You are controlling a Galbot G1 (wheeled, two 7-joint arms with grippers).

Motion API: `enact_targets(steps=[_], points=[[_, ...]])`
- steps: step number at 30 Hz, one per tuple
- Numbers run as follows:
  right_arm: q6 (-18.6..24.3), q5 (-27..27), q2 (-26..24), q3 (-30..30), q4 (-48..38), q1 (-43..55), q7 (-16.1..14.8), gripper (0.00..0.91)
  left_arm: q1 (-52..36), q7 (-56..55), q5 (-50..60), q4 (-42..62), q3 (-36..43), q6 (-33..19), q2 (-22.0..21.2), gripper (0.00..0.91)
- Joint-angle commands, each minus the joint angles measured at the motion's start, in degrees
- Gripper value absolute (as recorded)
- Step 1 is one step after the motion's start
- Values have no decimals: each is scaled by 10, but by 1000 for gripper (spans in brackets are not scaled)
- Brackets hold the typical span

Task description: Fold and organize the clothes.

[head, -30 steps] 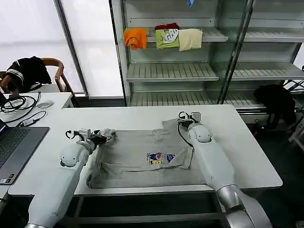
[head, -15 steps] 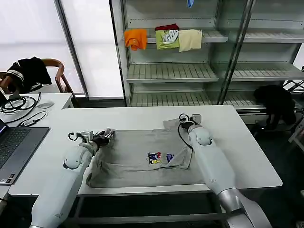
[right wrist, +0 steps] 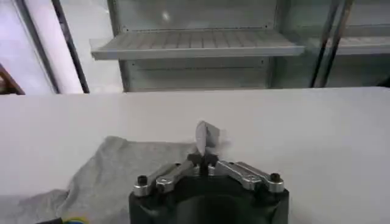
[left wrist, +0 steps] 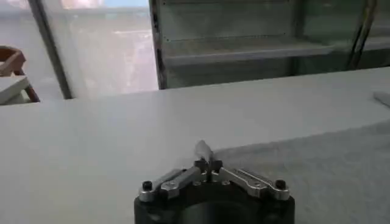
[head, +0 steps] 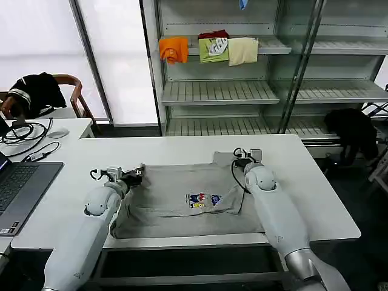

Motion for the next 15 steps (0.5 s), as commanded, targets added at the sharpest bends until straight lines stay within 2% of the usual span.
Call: enact_targets(steps=[1,7,15], points=[[4,18,-13,8,97,-24,0,0,5,-9,-17,-40,-7,-17,3,20],[11,24,-16,23,147,-35,0,0,17,-15,-27,-75,-9,-25,11,20],[-2,31,-29,37,260,-86,10,0,52,-19,-31,-141,-25,-20,27,20]])
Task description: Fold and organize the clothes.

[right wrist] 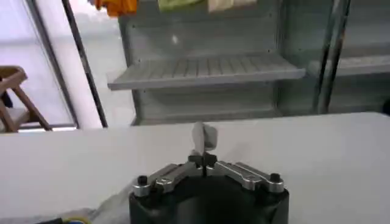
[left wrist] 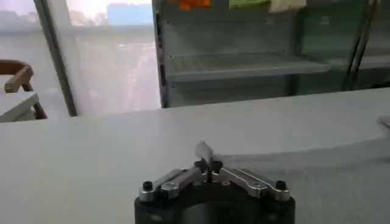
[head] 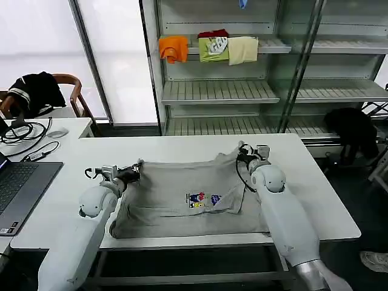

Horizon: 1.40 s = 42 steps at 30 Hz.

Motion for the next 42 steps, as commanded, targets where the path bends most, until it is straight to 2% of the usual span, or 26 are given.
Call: enact_targets(steps=[1,15,26,42], points=[[-4,8,-9,10,135,-53,6,0,38,-4,-9,-86,-16,-3,12,20],[-12,4,-23,39,276,-166,35,0,139,-5,-1,-188,-64,6,44,10],[-14,5,-30,68,386,-279,44,0,193,-8,6,-244,-76,9,45,20],[-7,-3,-37,103,449,-402,61,0,271,1,22,-288,-93,6,49,20]])
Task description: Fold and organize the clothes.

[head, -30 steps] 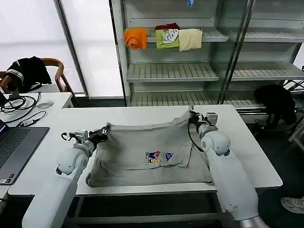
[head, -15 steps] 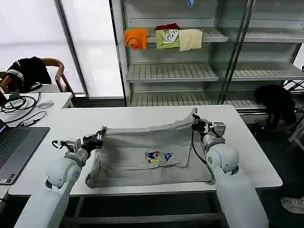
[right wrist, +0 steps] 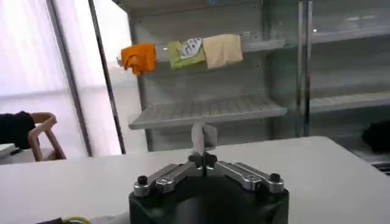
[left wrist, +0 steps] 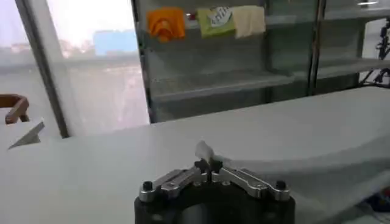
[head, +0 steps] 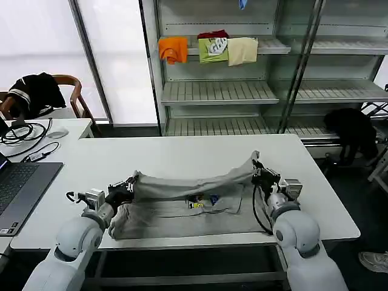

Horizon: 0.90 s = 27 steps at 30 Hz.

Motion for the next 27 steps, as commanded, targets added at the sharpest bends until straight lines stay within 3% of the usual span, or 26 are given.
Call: enact_targets(steps=[1,12,27], points=[[5,-12,1,15,52,-98,10,0,64,5,10,-34,-16,-5,5,20],[32,-69,7,5,44,-168,41,0,89,20,38,-18,-17,-18,-6,10],[63,-116,20,-18,18,-192,51,0,89,30,62,6,-20,-31,-11,20]])
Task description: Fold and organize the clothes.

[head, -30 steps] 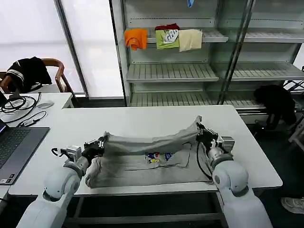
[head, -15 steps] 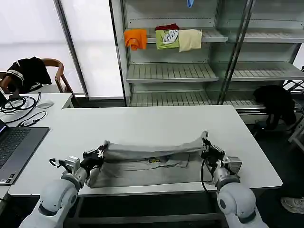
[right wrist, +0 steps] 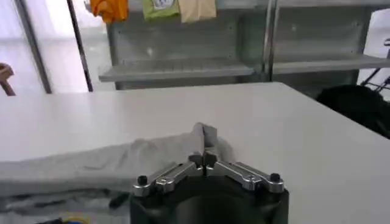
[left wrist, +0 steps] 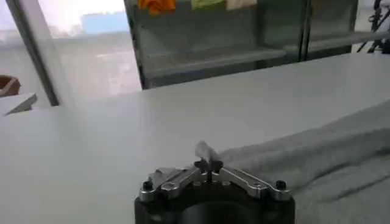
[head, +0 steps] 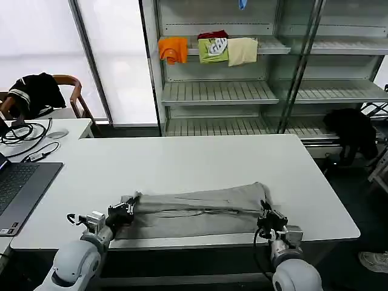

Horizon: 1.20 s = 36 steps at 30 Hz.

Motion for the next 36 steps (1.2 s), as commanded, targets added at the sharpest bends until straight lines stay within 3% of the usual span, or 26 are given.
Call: enact_targets(steps=[1,3,5,6,7,8,9,14,22,36], points=[[17,-33,3,-6,-5,-26,4,0,1,1,20,17,-2,-10,-4,20],[19,-36,4,-7,-7,-26,5,0,-1,-1,22,19,0,-13,-7,20],[25,-46,5,-8,-14,-24,4,907,-2,-1,25,16,1,-13,-10,20],[26,-48,5,-8,-15,-24,4,907,-3,-1,27,15,2,-14,-11,373],[26,-48,5,-9,-17,-23,5,907,-4,-2,30,13,3,-14,-12,615],[29,-55,5,-9,-22,-22,4,907,-4,-3,32,12,4,-15,-13,826],[32,-59,6,-10,-25,-21,4,907,-4,-3,33,11,4,-15,-13,907],[46,-81,7,-11,-28,-20,-2,907,-5,-8,36,-14,5,-8,-14,907],[32,-50,-9,8,35,-20,-3,907,14,-22,20,-76,-19,24,-4,907],[20,-8,-33,45,86,2,5,907,30,-70,-31,-37,-95,34,-77,907]])
